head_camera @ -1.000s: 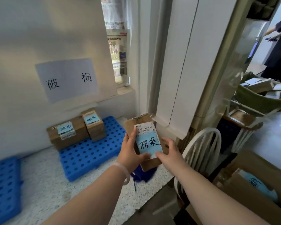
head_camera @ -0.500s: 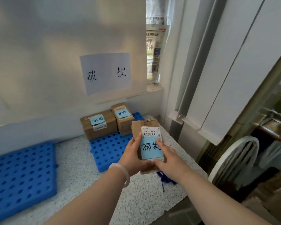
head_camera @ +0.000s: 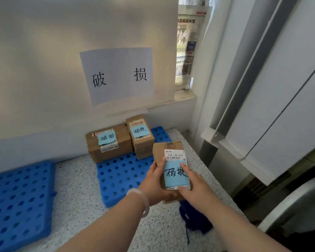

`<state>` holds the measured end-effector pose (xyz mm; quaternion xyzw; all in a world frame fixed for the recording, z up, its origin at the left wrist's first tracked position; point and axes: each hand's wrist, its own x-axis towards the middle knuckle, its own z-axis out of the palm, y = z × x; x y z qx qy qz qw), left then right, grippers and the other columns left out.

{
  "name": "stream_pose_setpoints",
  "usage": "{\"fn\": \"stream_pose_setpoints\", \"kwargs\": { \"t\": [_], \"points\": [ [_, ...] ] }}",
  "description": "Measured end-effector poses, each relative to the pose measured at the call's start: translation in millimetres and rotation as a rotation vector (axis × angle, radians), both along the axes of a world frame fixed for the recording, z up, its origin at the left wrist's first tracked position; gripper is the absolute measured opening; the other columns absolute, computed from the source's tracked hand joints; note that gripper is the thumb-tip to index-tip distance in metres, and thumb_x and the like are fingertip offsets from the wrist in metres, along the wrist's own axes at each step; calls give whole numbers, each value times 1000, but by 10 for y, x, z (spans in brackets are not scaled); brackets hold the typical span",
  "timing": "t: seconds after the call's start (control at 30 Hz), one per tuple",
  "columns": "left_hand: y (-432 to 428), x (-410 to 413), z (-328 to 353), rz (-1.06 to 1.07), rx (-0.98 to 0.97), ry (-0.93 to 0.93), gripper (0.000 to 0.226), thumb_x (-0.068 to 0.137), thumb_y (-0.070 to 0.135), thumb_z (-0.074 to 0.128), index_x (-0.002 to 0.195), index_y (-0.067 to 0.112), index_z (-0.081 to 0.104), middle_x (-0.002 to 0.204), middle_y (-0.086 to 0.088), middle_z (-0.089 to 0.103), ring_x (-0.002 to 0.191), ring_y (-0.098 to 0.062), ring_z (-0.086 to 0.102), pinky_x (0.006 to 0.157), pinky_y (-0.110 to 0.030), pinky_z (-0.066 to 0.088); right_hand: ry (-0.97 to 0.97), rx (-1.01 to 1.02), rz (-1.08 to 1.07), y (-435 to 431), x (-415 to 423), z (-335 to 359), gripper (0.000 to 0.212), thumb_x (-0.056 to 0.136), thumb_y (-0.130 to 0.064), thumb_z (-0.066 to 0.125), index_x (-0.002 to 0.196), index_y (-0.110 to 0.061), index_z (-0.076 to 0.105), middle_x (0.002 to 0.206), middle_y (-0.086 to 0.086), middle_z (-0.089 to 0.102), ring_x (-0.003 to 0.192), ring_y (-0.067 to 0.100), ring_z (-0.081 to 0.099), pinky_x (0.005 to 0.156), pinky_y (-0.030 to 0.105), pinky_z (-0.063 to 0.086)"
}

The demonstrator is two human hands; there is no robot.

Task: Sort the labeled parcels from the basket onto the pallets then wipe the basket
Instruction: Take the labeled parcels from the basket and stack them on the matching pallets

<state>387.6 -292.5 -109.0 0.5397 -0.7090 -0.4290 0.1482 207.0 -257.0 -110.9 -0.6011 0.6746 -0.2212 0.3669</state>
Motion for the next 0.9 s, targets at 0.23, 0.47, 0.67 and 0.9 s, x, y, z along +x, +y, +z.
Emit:
{"fn": "stream_pose_setpoints", "kwargs": {
  "t": [0.23, 0.47, 0.67, 0.9],
  "points": [
    [-684, -387, -291, 62, 67, 23, 119, 75, 34, 82, 153, 37, -7, 162, 0, -5, 149, -17, 4, 116, -29, 16, 31, 78, 20, -798, -334, -261, 75, 92, -26, 59, 151, -49, 19, 145, -6, 34, 113, 7, 44, 82, 21, 44],
    [-1046, -449, -710, 147, 150, 47, 117, 74, 36, 83, 153, 39, -3, 161, 2, -5, 148, -14, 7, 116, -27, 16, 36, 180, 75, -1310, -378, -583, 75, 92, -26, 58, 151, -50, 18, 149, -4, 28, 118, 9, 40, 100, 33, 47],
    [-1198, -445, -913, 202, 120, 27, 111, 76, 36, 81, 153, 37, 1, 161, 3, -2, 148, -16, 10, 116, -30, 21, 15, 197, 118, -1576, -336, -759, 76, 93, -24, 56, 153, -48, 14, 151, -5, 26, 126, 13, 39, 102, 31, 42],
    [-1083, -421, -897, 206, 27, -29, 101, 82, 39, 74, 154, 37, 4, 163, 4, -12, 150, -15, 2, 119, -30, 16, 90, 90, 154, -1552, -316, -732, 72, 96, -34, 57, 154, -40, 16, 163, -10, 2, 146, 16, 17, 110, 27, 25]
  ]
}}
